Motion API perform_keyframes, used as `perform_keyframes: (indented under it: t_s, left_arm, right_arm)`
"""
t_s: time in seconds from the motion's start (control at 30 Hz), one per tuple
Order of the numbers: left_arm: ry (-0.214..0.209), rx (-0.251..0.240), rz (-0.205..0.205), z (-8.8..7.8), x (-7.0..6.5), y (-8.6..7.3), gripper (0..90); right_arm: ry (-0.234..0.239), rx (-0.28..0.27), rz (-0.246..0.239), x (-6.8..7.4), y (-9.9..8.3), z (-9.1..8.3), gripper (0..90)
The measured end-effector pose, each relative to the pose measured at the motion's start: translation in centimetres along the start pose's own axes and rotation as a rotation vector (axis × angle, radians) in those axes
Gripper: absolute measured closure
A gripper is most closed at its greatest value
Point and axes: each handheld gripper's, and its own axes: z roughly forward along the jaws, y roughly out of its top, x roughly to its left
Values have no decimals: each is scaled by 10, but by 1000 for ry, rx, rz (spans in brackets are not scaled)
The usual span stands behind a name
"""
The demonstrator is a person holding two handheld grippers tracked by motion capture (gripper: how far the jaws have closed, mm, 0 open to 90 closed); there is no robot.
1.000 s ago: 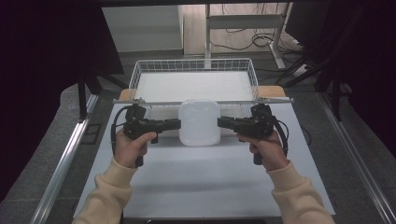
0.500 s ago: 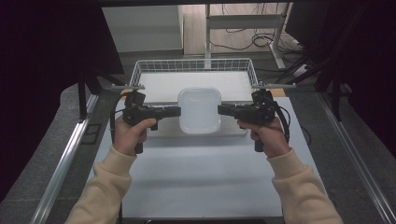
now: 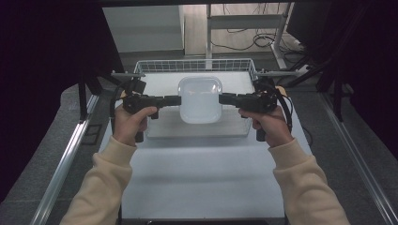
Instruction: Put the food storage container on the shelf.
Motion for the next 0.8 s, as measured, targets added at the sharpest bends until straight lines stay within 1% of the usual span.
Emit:
perform_keyframes:
  t_s: [0.2, 0.4, 0.5, 0.6, 0.8]
  left_arm:
    - [-16, 3, -14, 3, 9, 13, 805]
    - [-6, 8, -10, 6, 15, 30, 805]
    - [-11, 13, -26, 8, 21, 39, 805]
    - [-7, 19, -40, 12, 29, 47, 804]
    - [-4, 38, -88, 21, 48, 53, 804]
  right_arm:
    - [-6, 6, -7, -5, 15, 2, 778]
    - [-10, 12, 8, -13, 29, 8, 778]
    - [-11, 13, 16, -18, 36, 11, 778]
    - [-15, 21, 33, -24, 44, 16, 778]
    - [-28, 58, 83, -41, 53, 30, 777]
